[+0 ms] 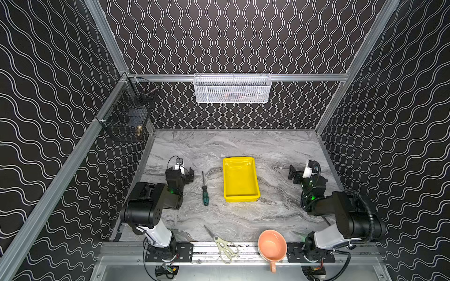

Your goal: Put the screwdriver in the bin

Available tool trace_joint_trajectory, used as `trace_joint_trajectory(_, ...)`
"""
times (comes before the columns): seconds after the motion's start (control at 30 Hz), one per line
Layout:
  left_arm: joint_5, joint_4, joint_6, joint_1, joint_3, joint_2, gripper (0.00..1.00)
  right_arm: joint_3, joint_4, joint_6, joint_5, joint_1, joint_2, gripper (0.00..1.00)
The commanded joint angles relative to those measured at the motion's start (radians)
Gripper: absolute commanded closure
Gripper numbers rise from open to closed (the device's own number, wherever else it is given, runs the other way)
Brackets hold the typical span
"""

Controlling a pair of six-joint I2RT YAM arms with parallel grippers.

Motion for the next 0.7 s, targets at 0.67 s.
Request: trace_joint_trajectory(0.67,0.035,-0.002,-0.009,0.012,0.009,-0.001,0.01,0.005,0.012,0.007,0.004,0.001,0.001,0.0)
